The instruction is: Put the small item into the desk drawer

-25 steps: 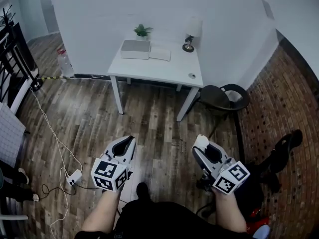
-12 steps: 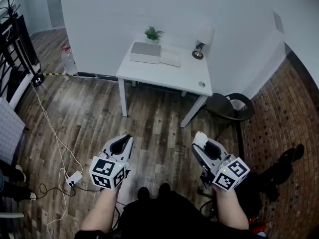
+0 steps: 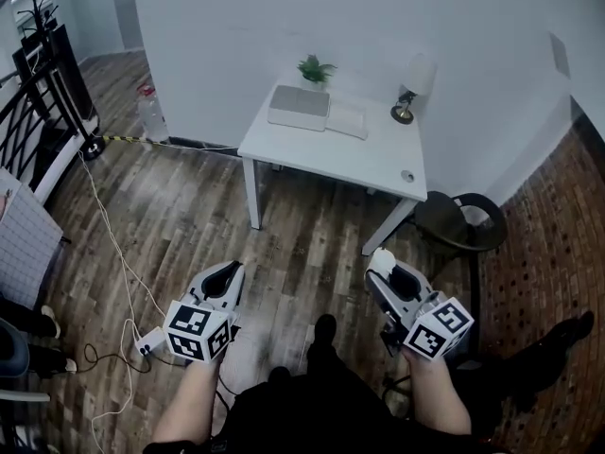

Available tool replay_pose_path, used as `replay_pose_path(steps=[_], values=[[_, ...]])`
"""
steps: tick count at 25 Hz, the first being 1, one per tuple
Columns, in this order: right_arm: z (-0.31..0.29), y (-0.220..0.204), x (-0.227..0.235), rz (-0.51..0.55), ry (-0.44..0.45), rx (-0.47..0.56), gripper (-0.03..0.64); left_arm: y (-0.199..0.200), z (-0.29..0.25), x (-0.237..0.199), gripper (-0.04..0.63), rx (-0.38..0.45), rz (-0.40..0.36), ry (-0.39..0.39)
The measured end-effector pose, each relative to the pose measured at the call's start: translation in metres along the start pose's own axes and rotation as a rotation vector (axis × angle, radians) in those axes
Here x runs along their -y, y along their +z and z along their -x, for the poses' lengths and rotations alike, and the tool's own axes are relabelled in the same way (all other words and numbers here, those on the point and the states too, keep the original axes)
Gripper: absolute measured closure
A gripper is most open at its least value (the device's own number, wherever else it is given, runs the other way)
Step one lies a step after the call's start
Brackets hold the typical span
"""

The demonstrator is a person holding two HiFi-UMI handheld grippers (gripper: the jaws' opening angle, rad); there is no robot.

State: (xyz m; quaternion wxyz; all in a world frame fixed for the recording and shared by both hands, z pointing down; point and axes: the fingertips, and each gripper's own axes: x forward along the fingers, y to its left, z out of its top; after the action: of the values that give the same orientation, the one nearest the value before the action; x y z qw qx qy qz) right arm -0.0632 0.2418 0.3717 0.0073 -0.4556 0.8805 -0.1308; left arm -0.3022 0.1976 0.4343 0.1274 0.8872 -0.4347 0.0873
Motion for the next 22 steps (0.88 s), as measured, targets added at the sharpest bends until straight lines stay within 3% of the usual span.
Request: replay_pose_path(steps=[7,14,22], values=[[-0.037,0.014,0.108,-0.023,0.022,0.013,0.453,0.017,-0.111,0.006,0.565,-0.067,-0.013,0.005],[-0.057,0.019,0.224,-0.105,0.008,0.008,0.453,0.044,-0.228,0.029,0.565,-0.107,-0.034,-0.039],[-0.061,0.046,0.298,-0.111,0.029,0.048,0.453,0.074,-0.306,0.060,0.565,-0.085,-0.071,-0.051]])
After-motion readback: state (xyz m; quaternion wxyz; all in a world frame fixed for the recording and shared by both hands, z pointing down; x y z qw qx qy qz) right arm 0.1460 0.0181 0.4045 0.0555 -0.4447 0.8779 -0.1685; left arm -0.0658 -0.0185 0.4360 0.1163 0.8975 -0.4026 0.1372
